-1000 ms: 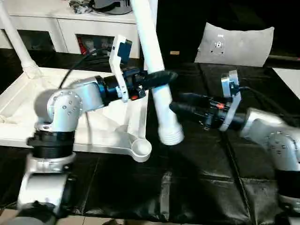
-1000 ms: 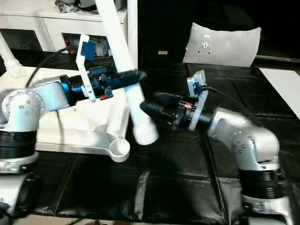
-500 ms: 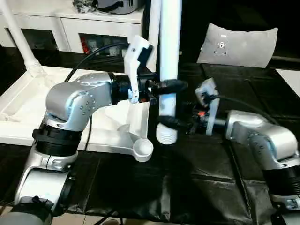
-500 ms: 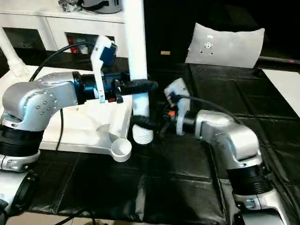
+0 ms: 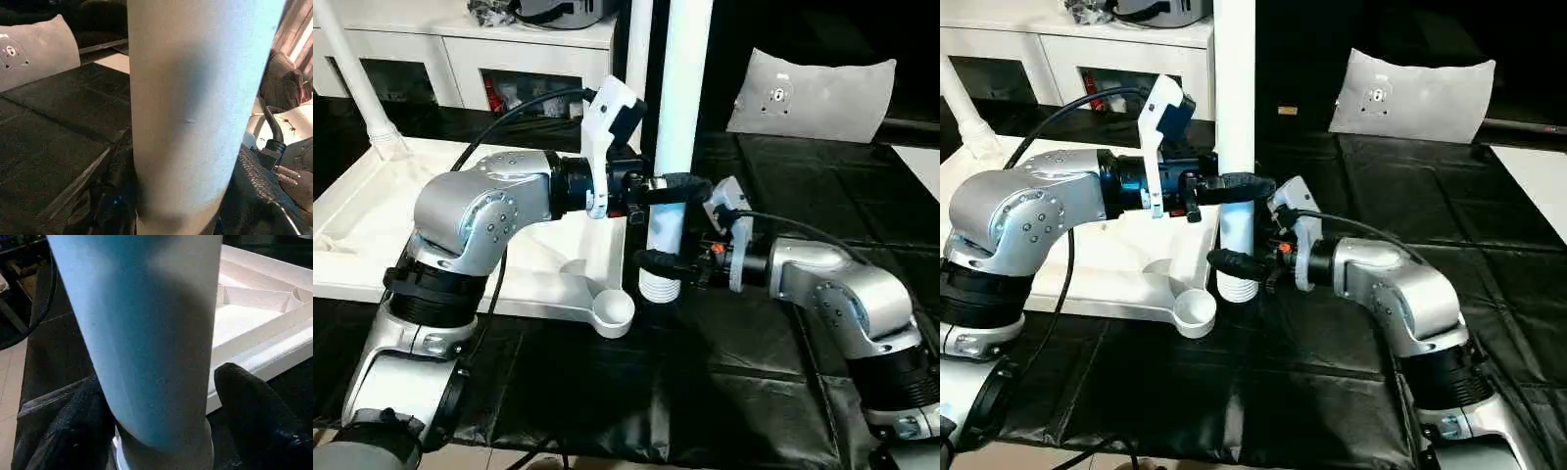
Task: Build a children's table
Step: Pick table leg
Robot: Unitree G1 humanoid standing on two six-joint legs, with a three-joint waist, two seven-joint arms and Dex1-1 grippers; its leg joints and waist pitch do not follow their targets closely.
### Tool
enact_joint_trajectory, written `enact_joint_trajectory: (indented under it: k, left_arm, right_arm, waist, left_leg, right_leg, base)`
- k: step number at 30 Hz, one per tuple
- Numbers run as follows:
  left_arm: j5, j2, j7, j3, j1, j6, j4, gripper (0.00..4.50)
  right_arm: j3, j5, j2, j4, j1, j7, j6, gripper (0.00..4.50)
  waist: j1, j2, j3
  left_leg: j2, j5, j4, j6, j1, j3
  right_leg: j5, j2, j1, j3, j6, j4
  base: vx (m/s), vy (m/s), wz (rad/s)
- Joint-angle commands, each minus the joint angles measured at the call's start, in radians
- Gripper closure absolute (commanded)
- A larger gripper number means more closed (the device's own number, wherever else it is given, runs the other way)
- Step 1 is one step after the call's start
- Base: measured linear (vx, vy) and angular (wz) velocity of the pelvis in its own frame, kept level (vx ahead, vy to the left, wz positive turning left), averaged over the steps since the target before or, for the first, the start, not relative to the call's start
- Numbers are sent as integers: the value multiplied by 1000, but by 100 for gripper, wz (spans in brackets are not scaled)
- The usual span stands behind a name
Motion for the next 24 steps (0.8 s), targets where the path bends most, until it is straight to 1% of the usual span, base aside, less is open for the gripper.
enact_joint_trajectory:
  k: [1,4,6,7,9,11,12,14,15,16,17,18,19,20,22,24]
  left_arm:
    - [1,3,-20,-24,-23,-8,-34,268]
    - [4,5,-26,-23,-20,-8,-37,268]
    - [9,5,-32,-25,-20,-10,-35,268]
    - [10,4,-33,-25,-21,-10,-33,268]
    - [11,4,-33,-25,-21,-11,-32,268]
    - [14,1,-31,-24,-23,-15,-28,268]
    - [15,0,-31,-24,-24,-16,-27,268]
    - [17,-6,-27,-22,-25,-24,-21,268]
    - [20,-12,-22,-20,-25,-31,-20,268]
    - [23,-29,-4,-10,-29,-40,-11,268]
    - [9,-43,6,7,-32,-30,-8,268]
    - [9,-43,6,7,-32,-30,-8,268]
    - [-15,-68,24,36,-37,-17,-2,268]
    - [-27,-80,30,49,-39,-14,-1,268]
    - [-43,-97,38,64,-39,-11,-3,198]
    - [-98,-151,71,118,-46,3,0,198]
  right_arm:
    - [-10,-6,1,8,-1,-10,-5,171]
    - [-9,-7,4,8,0,-8,-5,202]
    - [-9,-9,4,12,-2,-6,-7,209]
    - [-10,-10,5,13,-2,-6,-7,224]
    - [-10,-10,5,13,-2,-6,-8,240]
    - [-8,-14,6,13,0,-6,-9,245]
    - [-8,-15,6,13,0,-6,-10,247]
    - [-5,-21,5,16,3,-5,-15,249]
    - [-3,-24,5,17,4,-6,-17,250]
    - [-1,-28,7,21,5,-7,-19,251]
    - [0,-29,9,21,5,-11,-14,251]
    - [0,-29,9,21,5,-11,-14,252]
    - [-5,-26,15,22,4,-27,4,252]
    - [-8,-23,19,20,6,-31,8,253]
    - [-13,-16,27,14,12,-37,11,255]
    - [-11,-10,40,-9,32,-45,9,256]
  waist:
    - [-2,-12,-73]
    - [-2,-11,-73]
    - [-2,-11,-73]
    - [-2,-11,-74]
    - [-2,-11,-74]
    - [-2,-14,-74]
    - [-2,-13,-74]
    - [-2,-17,-74]
    - [-2,-16,-73]
    - [-2,-18,-74]
    - [-3,-18,-74]
    - [-3,-18,-74]
    - [-5,-17,-73]
    - [-3,-16,-74]
    - [-3,-18,-74]
    - [-2,-12,-75]
  left_leg:
    - [27,-52,-59,-3,18,1]
    - [27,-53,-59,-4,18,1]
    - [27,-53,-59,-4,18,1]
    - [27,-52,-58,-4,18,1]
    - [27,-48,-58,-3,18,1]
    - [27,-47,-58,-2,18,1]
    - [27,-47,-58,-2,18,1]
    - [27,-42,-58,2,18,2]
    - [27,-43,-58,2,17,2]
    - [28,-44,-58,1,17,2]
    - [28,-43,-57,0,18,2]
    - [28,-44,-57,0,18,2]
    - [28,-45,-58,0,18,3]
    - [27,-48,-57,0,18,2]
    - [27,-50,-57,2,18,2]
    - [27,-47,-55,0,18,2]
  right_leg:
    - [-15,-65,51,41,-210,-61]
    - [-17,-66,51,41,-210,-61]
    - [-16,-66,51,41,-210,-61]
    - [-13,-66,51,41,-210,-60]
    - [-8,-66,51,41,-211,-60]
    - [-7,-65,51,40,-212,-60]
    - [-8,-66,51,41,-212,-59]
    - [-4,-66,52,41,-212,-59]
    - [-7,-66,51,41,-211,-59]
    - [-13,-67,51,41,-209,-59]
    - [-11,-67,51,41,-210,-60]
    - [-11,-67,51,41,-211,-60]
    - [-8,-65,51,41,-212,-60]
    - [-8,-66,52,41,-214,-60]
    - [-7,-66,52,41,-215,-61]
    - [11,-67,52,41,-228,-59]
  base:
    - [0,0,0]
    - [0,0,0]
    - [0,0,0]
    - [0,0,0]
    - [0,0,0]
    - [0,0,0]
    - [0,0,0]
    - [0,0,0]
    - [0,0,0]
    - [0,0,0]
    - [0,0,0]
    - [0,0,0]
    - [0,0,0]
    - [0,0,0]
    - [0,0,0]
    - [0,0,0]
